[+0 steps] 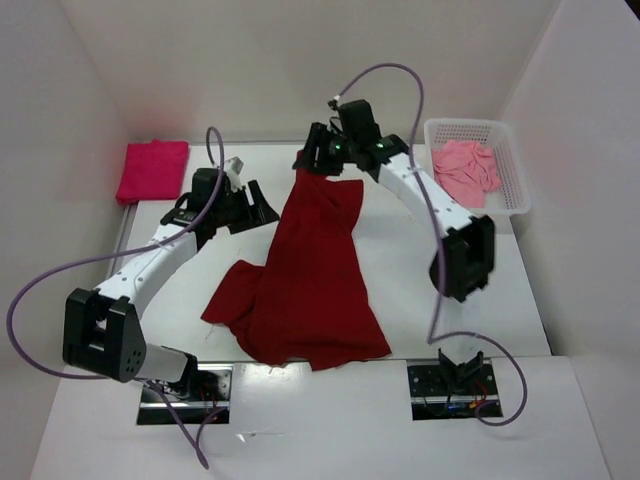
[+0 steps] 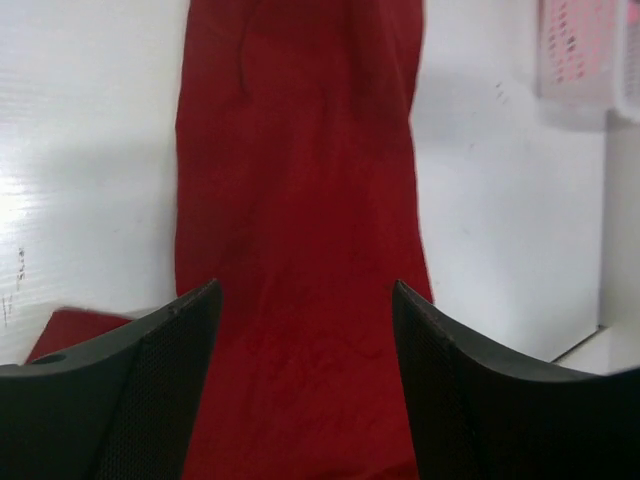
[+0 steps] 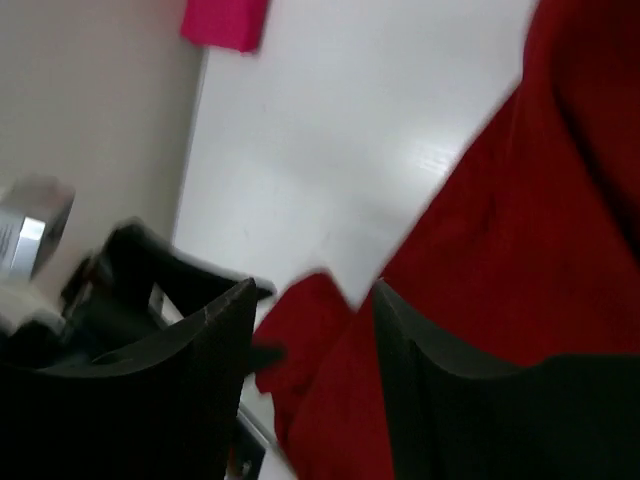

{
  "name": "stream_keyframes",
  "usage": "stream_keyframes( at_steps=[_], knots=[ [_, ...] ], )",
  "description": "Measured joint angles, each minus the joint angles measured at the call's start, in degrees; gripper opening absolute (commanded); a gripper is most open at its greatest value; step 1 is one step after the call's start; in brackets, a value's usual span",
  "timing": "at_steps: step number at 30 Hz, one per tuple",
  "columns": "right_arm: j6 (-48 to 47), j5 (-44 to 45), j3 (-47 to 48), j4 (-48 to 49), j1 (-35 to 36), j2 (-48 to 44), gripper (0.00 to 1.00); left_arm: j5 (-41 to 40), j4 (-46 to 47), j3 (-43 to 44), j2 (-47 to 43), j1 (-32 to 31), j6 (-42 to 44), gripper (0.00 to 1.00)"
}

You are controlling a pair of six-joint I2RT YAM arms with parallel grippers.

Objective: Fold and stack the t-shirts

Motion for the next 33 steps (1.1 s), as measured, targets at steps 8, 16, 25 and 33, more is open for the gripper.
stream_keyframes(
  at_steps=[8,16,25,33],
  knots=[
    [-0.2,2.2,-47.2,5.5,-1.8,-32.7,0.02,-5.0,-2.7,-5.6,1.7,3.2,1.6,0.71],
    [-1.1,2.0,-55.4,5.9,21.1,-29.5,0.45,0.7,-5.2,-3.8,6.7,12.8,-0.2,0.7],
    [-4.5,9.6,-39.5,8.9,34.8,-13.8,0.73,13.9,0.8,5.7,11.7,26.3,-9.7,0.7],
    [-9.1,16.0,-28.6,11.2,41.1,-1.7,0.8,16.4,3.7,4.8,8.5,35.7,-16.6,0.7]
  ],
)
